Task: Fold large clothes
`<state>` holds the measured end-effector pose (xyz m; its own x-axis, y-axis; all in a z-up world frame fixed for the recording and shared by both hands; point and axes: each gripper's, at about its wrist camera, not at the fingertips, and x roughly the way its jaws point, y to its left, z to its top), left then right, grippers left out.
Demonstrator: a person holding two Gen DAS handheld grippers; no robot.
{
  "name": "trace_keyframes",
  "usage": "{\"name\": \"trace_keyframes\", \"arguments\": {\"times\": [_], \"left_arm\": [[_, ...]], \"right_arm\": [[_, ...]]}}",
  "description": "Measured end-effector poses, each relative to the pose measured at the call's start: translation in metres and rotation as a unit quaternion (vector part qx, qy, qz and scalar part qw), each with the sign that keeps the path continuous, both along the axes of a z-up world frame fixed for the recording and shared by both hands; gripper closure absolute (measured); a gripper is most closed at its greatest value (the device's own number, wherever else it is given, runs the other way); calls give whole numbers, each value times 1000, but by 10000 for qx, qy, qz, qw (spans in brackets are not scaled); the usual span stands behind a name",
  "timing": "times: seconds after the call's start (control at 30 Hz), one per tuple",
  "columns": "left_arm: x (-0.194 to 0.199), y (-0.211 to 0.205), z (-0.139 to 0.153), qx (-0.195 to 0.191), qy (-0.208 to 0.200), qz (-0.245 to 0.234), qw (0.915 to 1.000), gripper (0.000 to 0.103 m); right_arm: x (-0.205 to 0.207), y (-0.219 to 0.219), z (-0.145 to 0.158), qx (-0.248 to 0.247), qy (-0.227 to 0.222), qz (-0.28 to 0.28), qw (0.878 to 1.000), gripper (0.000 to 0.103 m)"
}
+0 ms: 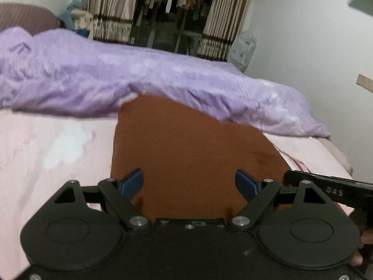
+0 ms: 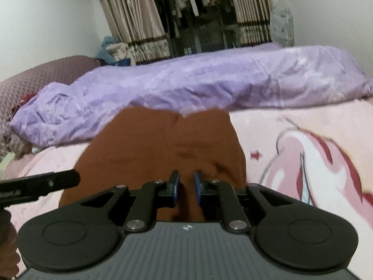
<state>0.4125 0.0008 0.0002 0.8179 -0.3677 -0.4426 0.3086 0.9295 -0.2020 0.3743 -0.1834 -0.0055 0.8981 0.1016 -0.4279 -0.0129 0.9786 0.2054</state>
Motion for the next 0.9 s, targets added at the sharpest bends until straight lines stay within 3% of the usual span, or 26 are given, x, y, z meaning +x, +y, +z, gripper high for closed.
{"name": "trace_keyframes", "arguments": {"times": [0.17, 0.33, 0.6, 0.9], "left_arm": [[34, -8, 3, 88, 56, 54, 9999, 17], [53, -14, -15, 207, 274, 77, 9994, 17], [59, -19, -36, 320, 304, 80, 9990, 17], [51, -20, -20, 405, 207, 149, 9989, 17]], "right_arm": [[32, 0, 7, -71, 29, -72, 9999, 83], [56, -2, -10, -127, 331, -88, 9993, 83], [63, 0, -36, -164, 460, -67, 9988, 83], [58, 2, -26, -230, 453, -100, 9987, 80]]}}
